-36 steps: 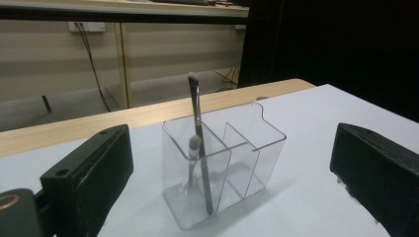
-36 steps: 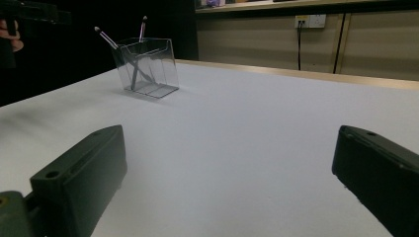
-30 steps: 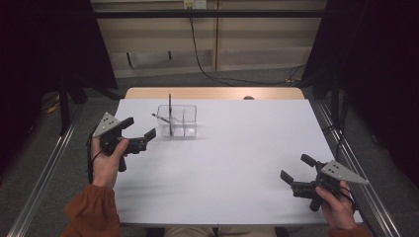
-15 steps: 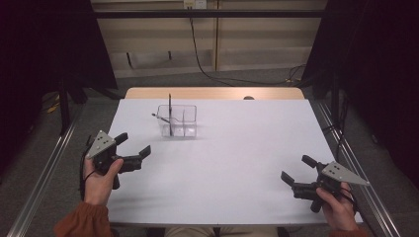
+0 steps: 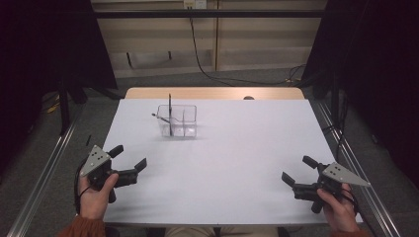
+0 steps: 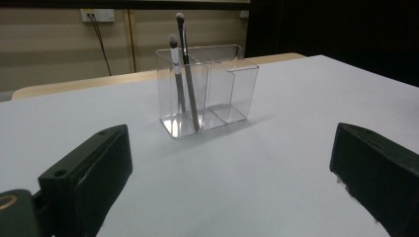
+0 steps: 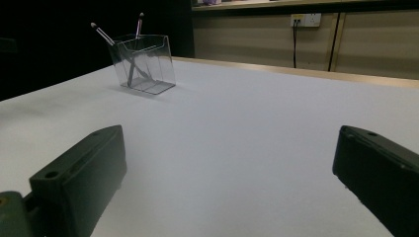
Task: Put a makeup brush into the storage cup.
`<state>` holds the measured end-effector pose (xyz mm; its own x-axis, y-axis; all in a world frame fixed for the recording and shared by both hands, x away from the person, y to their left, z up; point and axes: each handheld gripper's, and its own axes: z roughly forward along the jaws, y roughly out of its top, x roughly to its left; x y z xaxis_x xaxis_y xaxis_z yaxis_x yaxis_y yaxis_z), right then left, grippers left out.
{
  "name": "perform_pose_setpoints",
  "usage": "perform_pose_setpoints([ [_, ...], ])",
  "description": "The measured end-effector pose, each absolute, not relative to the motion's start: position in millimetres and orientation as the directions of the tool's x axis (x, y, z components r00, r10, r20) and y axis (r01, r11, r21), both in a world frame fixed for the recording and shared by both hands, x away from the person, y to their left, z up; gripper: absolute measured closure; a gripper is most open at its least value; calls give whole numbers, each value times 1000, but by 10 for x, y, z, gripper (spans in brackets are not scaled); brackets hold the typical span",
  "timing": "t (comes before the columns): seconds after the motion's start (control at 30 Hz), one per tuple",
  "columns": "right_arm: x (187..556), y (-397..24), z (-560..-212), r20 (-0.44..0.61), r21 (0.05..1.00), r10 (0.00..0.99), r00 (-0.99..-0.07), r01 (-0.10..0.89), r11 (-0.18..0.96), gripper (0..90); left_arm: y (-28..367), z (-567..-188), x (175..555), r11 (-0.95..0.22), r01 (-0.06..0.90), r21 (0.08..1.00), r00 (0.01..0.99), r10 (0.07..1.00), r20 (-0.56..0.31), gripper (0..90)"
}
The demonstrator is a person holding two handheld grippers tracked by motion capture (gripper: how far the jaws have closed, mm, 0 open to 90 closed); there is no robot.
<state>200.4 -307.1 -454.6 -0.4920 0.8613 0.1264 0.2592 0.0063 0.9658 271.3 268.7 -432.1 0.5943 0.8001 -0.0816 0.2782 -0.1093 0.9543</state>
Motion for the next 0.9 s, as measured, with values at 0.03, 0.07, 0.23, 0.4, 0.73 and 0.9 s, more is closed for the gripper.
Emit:
perform_pose_setpoints([
  [0.03,2005,-3068,-4545,127,966,861,-493,260,6,0,2689,-4337,2704,-114,275,955,596,800,-76,28],
  [0.07,2007,-3064,-4545,128,966,860,-493,258,4,0,2691,-4346,2698,-121,274,954,597,799,-70,28],
  [0.23,2004,-3067,-4543,124,967,861,-492,256,7,0,2737,-4383,2659,-89,262,961,591,802,-86,28],
  [0.4,1980,-3082,-4532,119,969,863,-491,248,8,0,2780,-4429,2626,-87,269,959,590,802,-92,28],
  [0.73,1975,-3048,-4527,104,970,859,-501,242,24,0,2812,-4435,2528,-86,263,961,586,805,-88,28],
  [0.9,1982,-3054,-4529,108,969,858,-502,245,22,0,2820,-4438,2545,-88,264,960,583,808,-87,28],
])
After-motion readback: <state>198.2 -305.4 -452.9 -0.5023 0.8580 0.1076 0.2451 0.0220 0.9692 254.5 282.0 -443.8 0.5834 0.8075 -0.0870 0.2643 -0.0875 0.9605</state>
